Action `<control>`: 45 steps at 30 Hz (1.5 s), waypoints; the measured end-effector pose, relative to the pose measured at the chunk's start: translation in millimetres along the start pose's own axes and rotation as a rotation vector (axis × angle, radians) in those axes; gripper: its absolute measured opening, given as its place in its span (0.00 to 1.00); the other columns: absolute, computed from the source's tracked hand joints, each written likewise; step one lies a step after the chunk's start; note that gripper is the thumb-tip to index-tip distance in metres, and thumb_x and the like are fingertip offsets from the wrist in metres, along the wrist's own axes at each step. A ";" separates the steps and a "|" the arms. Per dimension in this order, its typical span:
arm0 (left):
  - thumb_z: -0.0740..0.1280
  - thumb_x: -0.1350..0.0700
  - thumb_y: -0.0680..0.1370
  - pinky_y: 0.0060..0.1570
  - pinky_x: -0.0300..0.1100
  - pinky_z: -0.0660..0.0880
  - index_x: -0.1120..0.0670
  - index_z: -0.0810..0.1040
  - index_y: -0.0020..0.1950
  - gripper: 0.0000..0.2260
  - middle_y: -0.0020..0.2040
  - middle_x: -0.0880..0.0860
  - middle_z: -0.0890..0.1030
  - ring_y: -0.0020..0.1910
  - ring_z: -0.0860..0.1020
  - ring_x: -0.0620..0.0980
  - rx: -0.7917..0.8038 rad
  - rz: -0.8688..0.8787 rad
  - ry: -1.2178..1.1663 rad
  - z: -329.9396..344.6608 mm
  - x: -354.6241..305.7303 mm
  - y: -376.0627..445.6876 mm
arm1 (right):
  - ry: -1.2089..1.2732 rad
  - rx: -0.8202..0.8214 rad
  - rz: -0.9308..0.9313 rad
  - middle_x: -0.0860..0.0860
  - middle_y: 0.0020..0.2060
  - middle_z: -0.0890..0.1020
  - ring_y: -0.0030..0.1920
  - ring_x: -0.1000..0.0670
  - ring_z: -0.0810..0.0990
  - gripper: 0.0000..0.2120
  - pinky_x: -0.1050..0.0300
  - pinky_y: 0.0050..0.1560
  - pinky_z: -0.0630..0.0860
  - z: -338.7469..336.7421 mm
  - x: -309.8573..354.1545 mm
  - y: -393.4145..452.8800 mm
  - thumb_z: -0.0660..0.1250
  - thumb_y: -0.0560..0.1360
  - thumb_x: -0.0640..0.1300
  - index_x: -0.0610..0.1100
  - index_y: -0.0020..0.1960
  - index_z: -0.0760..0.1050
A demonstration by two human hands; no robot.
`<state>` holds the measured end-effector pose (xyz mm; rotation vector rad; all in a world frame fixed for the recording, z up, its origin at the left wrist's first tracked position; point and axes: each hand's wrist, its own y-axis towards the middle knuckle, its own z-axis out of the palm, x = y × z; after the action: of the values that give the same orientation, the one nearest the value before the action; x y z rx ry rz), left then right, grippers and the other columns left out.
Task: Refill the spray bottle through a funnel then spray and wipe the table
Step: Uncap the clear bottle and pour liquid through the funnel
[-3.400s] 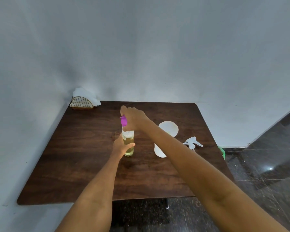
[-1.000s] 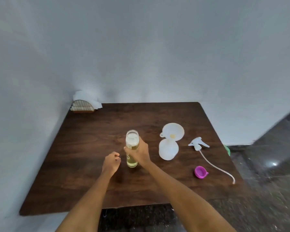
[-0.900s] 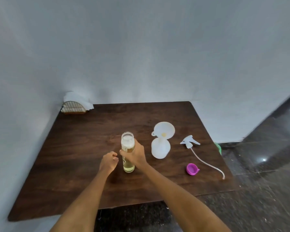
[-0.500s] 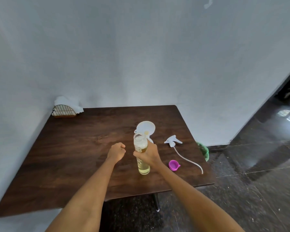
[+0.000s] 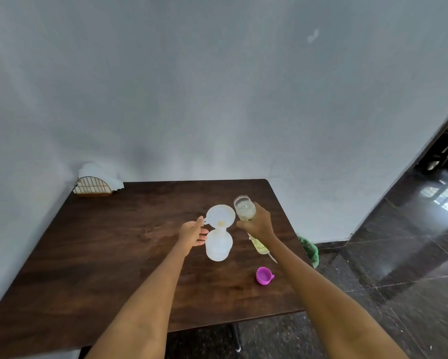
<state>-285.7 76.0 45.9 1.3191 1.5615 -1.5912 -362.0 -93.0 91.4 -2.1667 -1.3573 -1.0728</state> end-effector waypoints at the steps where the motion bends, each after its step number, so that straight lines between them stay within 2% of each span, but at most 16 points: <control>1: 0.62 0.50 0.80 0.46 0.45 0.78 0.61 0.77 0.53 0.14 0.46 0.58 0.79 0.39 0.79 0.51 0.002 0.011 -0.009 0.3 -2.4 2.0 | -0.030 0.009 0.006 0.50 0.40 0.78 0.41 0.50 0.76 0.26 0.64 0.40 0.69 -0.5 -2.7 4.4 0.73 0.57 0.49 0.37 0.51 0.74; 4: 0.65 0.53 0.78 0.41 0.41 0.78 0.61 0.77 0.47 0.11 0.41 0.56 0.79 0.35 0.77 0.48 -0.003 0.014 -0.067 -1.2 -3.3 8.0 | -0.135 0.030 -0.022 0.46 0.42 0.81 0.44 0.45 0.79 0.22 0.59 0.43 0.71 2.9 -12.7 16.3 0.76 0.62 0.42 0.37 0.52 0.73; 7: 0.67 0.54 0.77 0.34 0.36 0.78 0.58 0.76 0.42 0.08 0.39 0.54 0.79 0.35 0.78 0.47 0.003 -0.001 -0.097 -2.9 -3.1 5.9 | -0.202 0.069 -0.044 0.44 0.44 0.82 0.45 0.43 0.81 0.21 0.59 0.42 0.71 2.4 -16.0 21.4 0.75 0.62 0.41 0.37 0.52 0.73; 10: 0.68 0.56 0.76 0.30 0.32 0.78 0.57 0.77 0.42 0.06 0.39 0.52 0.80 0.35 0.78 0.46 0.007 -0.003 -0.141 -3.2 -6.5 2.2 | -0.265 0.108 -0.078 0.43 0.45 0.82 0.46 0.42 0.81 0.22 0.58 0.43 0.72 0.9 -13.9 26.7 0.75 0.62 0.42 0.36 0.52 0.73; 13: 0.69 0.56 0.76 0.35 0.35 0.78 0.59 0.78 0.46 0.07 0.39 0.53 0.80 0.35 0.78 0.47 0.013 -0.002 -0.154 -0.7 -9.4 -0.1 | -0.291 0.132 -0.098 0.42 0.47 0.82 0.47 0.42 0.81 0.24 0.59 0.43 0.71 -3.1 -11.6 30.9 0.76 0.63 0.42 0.36 0.54 0.72; 20: 0.67 0.59 0.77 0.52 0.46 0.78 0.60 0.78 0.44 0.05 0.38 0.54 0.78 0.35 0.76 0.46 0.029 0.002 -0.147 7.5 -16.4 -2.7 | -0.335 0.176 -0.134 0.43 0.48 0.82 0.48 0.42 0.81 0.24 0.56 0.46 0.74 -6.8 -10.7 37.9 0.76 0.63 0.43 0.37 0.54 0.73; 23: 0.67 0.60 0.77 0.55 0.47 0.78 0.60 0.78 0.42 0.05 0.37 0.54 0.78 0.35 0.75 0.46 0.021 -0.012 -0.162 8.4 -20.0 -4.5 | -0.360 0.195 -0.148 0.43 0.48 0.82 0.48 0.42 0.81 0.23 0.56 0.46 0.74 -9.1 -9.8 39.7 0.76 0.62 0.42 0.37 0.54 0.73; 26: 0.67 0.61 0.77 0.55 0.47 0.78 0.62 0.78 0.47 0.04 0.37 0.54 0.78 0.34 0.75 0.46 -0.018 -0.031 -0.168 9.3 -21.1 -5.2 | -0.393 0.219 -0.172 0.43 0.48 0.82 0.49 0.42 0.81 0.23 0.53 0.48 0.76 -11.2 -8.8 41.8 0.76 0.62 0.43 0.38 0.54 0.73; 31: 0.67 0.62 0.77 0.48 0.44 0.78 0.62 0.78 0.50 0.05 0.37 0.54 0.78 0.34 0.76 0.46 -0.058 -0.032 -0.191 10.4 -24.2 -5.5 | -0.429 0.246 -0.187 0.43 0.47 0.82 0.48 0.40 0.80 0.22 0.56 0.44 0.70 -15.7 -7.7 44.1 0.75 0.63 0.42 0.37 0.53 0.72; 45: 0.67 0.61 0.77 0.51 0.45 0.79 0.64 0.79 0.52 0.07 0.36 0.54 0.78 0.33 0.76 0.46 -0.094 -0.027 -0.173 15.2 -20.6 -2.4 | -0.518 0.280 -0.219 0.43 0.49 0.82 0.49 0.41 0.80 0.23 0.53 0.48 0.74 -20.0 -2.6 49.8 0.75 0.64 0.43 0.38 0.55 0.72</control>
<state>-284.2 56.9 63.0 1.0852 1.5336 -1.5824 -327.1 -130.9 106.5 -2.1973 -1.8726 -0.3495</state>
